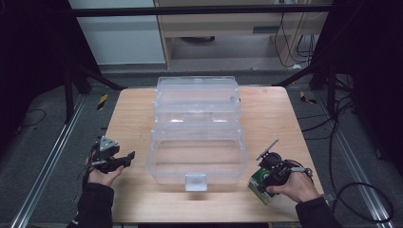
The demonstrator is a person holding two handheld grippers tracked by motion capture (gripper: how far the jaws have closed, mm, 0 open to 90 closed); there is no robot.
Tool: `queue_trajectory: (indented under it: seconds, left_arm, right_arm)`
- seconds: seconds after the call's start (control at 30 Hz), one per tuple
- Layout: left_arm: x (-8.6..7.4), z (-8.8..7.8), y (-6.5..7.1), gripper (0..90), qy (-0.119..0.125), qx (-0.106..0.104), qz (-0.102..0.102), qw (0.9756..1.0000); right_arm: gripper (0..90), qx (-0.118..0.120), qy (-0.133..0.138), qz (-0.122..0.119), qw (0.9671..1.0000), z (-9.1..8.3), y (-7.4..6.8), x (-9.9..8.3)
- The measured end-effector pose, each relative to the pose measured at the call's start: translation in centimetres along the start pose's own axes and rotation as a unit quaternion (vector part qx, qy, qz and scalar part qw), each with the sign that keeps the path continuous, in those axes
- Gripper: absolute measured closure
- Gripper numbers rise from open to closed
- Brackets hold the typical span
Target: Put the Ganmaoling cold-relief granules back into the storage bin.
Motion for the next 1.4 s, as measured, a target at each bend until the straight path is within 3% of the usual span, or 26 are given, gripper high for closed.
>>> queue_trajectory:
  seconds: [0.13,0.43,1.03,1.4]
  left_arm:
    - [-0.1,0.1,0.1,31.4,-0.002,0.000,0.001,1.0000]
    - [-0.2,0.3,0.2,31.2,-0.008,-0.002,0.005,1.0000]
    - [-0.3,0.4,0.2,31.2,-0.011,-0.004,0.005,0.9999]
    - [-0.3,0.5,0.3,31.1,-0.013,-0.004,0.006,0.9999]
  right_arm:
    - [17.2,-0.001,0.001,0.001,1.0000,-0.2,0.1,-0.1]
    - [17.2,-0.011,0.035,0.006,0.9993,-2.3,0.7,-0.6]
    - [17.2,-0.046,0.099,0.003,0.9940,-6.9,2.2,0.0]
    - [17.2,-0.066,0.133,-0.028,0.9885,-10.2,3.1,0.7]
Point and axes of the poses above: each handheld gripper's, and its own axes: z roughly forward along the jaws, x roughly out of its top, y roughly to its right, the point moved 4 cm from there along z, roughly forward along the jaws, and after that the axes turned 10 degrees about -z, right-handed, at the moved point
